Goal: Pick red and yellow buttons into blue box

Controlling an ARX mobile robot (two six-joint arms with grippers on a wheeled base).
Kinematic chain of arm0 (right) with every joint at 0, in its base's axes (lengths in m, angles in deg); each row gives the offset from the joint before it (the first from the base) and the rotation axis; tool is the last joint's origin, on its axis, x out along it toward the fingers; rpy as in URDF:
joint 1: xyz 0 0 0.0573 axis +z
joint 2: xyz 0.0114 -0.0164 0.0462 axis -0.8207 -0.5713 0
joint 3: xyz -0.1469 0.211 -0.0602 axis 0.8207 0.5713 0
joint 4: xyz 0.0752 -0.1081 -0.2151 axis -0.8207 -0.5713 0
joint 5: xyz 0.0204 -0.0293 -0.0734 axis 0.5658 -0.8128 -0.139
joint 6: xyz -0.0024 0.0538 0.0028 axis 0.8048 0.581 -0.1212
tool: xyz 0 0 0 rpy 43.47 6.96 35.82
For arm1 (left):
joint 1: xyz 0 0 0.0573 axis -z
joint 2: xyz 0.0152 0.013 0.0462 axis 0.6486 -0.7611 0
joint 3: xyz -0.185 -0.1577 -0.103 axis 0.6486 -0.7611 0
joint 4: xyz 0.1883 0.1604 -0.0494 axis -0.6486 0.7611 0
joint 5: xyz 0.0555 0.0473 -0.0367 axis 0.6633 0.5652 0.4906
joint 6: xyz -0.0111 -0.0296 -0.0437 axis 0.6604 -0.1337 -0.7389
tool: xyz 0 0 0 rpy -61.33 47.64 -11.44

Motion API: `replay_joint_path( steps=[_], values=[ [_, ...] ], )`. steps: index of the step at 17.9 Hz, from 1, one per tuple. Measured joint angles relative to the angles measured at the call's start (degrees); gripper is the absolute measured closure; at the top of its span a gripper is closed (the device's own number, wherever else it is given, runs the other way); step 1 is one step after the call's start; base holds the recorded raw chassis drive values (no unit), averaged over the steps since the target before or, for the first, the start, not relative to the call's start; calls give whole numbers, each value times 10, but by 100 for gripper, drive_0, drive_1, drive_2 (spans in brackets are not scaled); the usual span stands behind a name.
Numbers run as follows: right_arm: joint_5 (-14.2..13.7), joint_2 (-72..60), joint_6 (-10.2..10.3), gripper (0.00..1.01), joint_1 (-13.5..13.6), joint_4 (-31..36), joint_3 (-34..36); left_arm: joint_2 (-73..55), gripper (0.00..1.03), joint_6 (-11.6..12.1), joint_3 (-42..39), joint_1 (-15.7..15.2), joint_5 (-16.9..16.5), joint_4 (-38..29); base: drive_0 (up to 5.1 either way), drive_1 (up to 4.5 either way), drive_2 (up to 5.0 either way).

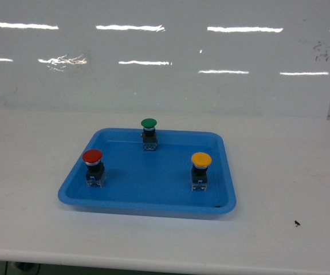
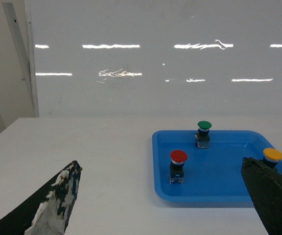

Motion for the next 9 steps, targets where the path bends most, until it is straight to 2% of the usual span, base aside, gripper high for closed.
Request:
replay_joint_path(
  steps=[9],
  values=[
    [0, 0, 0, 3, 0, 0, 0, 0, 5, 0, 0, 0, 0, 0, 0, 0, 0]
  ],
)
